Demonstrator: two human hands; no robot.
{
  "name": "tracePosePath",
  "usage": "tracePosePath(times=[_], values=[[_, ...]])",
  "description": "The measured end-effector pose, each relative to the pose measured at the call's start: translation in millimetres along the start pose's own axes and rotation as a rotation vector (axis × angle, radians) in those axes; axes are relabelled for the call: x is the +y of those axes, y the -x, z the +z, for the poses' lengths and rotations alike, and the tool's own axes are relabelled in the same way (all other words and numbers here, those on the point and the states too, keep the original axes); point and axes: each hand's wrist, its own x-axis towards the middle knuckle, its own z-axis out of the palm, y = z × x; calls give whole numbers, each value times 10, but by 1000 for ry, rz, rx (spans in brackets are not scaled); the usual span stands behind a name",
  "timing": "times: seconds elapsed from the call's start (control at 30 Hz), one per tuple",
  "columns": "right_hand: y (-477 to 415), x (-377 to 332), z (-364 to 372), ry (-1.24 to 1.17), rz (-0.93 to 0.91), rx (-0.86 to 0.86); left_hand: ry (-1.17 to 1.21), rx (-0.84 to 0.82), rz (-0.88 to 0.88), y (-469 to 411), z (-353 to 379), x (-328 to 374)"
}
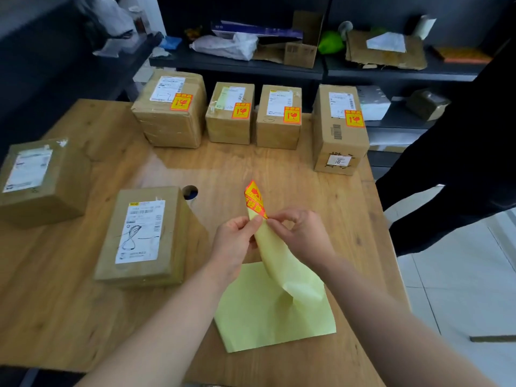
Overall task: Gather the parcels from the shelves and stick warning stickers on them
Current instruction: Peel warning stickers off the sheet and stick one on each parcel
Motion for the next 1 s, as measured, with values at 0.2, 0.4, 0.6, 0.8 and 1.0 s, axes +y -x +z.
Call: tracePosePath(times=[0.2,0.4,0.6,0.8,1.0], values=[[119,-169,251,142,-131,-28,-31,51,-11,106,-317,8],[210,-258,391,65,-104,-28,-77,58,-3,152,-471,36],[189,-284,415,4,-61,-62,-86,16,0,207,-530,47],[197,-314,446,59,-65,-51,-67,45,4,217,-541,35],[177,-329,454,110,42,-89,-199,61,44,189,-563,-3]])
